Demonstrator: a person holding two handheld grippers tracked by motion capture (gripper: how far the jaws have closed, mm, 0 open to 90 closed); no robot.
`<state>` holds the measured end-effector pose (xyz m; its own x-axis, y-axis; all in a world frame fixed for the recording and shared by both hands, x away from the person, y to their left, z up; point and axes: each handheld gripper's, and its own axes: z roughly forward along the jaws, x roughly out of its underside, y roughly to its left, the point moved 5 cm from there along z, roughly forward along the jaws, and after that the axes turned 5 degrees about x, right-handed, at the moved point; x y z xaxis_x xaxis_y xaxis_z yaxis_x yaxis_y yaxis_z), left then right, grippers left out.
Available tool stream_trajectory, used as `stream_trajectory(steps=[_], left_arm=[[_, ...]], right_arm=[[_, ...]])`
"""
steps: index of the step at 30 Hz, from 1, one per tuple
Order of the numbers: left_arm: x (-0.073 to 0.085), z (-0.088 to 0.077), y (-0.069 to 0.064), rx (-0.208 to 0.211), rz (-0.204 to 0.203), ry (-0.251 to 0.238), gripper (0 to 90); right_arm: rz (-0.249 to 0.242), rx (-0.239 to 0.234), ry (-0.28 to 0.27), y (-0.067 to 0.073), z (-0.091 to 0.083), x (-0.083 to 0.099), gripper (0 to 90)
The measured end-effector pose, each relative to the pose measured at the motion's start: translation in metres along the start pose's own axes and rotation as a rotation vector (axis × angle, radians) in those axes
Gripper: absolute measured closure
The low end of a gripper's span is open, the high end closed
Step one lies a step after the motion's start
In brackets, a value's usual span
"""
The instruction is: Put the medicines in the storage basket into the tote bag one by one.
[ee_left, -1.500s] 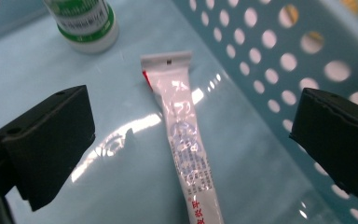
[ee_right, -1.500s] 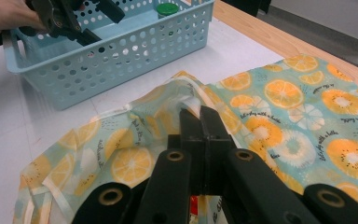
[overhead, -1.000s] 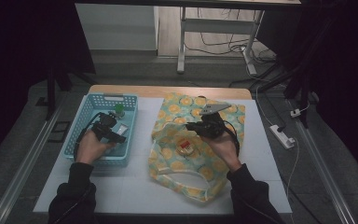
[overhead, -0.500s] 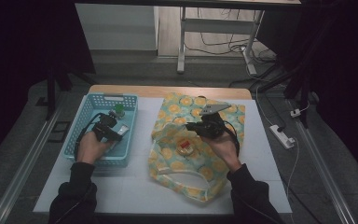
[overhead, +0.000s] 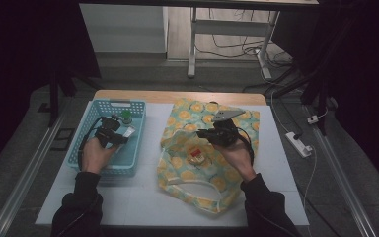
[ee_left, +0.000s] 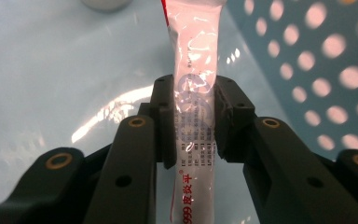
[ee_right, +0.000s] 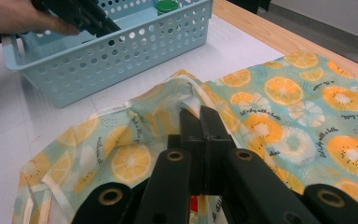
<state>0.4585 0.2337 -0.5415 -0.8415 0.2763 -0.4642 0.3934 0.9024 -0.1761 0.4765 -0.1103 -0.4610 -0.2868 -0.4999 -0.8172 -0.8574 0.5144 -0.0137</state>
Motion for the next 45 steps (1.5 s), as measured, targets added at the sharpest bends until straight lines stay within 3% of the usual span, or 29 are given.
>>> stream_trajectory(steps=[9,13,16,24,35,45], left_arm=[[-0.005,-0.015,-0.002,0.004,0.007,-0.072,70.9],[-0.007,-0.029,-0.004,0.049,-0.006,-0.131,70.9],[-0.009,-0.037,-0.009,0.057,0.013,-0.156,70.9],[-0.017,-0.053,-0.033,0.135,0.064,-0.206,70.9],[-0.023,-0.060,-0.076,0.219,0.150,-0.201,70.9],[-0.025,-0.058,-0.118,0.290,0.255,-0.167,70.9]], right_arm=[[-0.003,0.000,-0.004,0.000,0.000,-0.001,90.0],[-0.006,-0.001,-0.009,0.000,0.000,-0.001,90.0],[-0.008,0.000,-0.009,0.001,-0.001,-0.002,90.0],[-0.008,0.002,-0.019,0.000,-0.003,-0.003,90.0],[-0.009,0.004,-0.033,-0.001,-0.006,-0.005,90.0],[-0.007,0.007,-0.039,-0.001,-0.009,-0.006,90.0]])
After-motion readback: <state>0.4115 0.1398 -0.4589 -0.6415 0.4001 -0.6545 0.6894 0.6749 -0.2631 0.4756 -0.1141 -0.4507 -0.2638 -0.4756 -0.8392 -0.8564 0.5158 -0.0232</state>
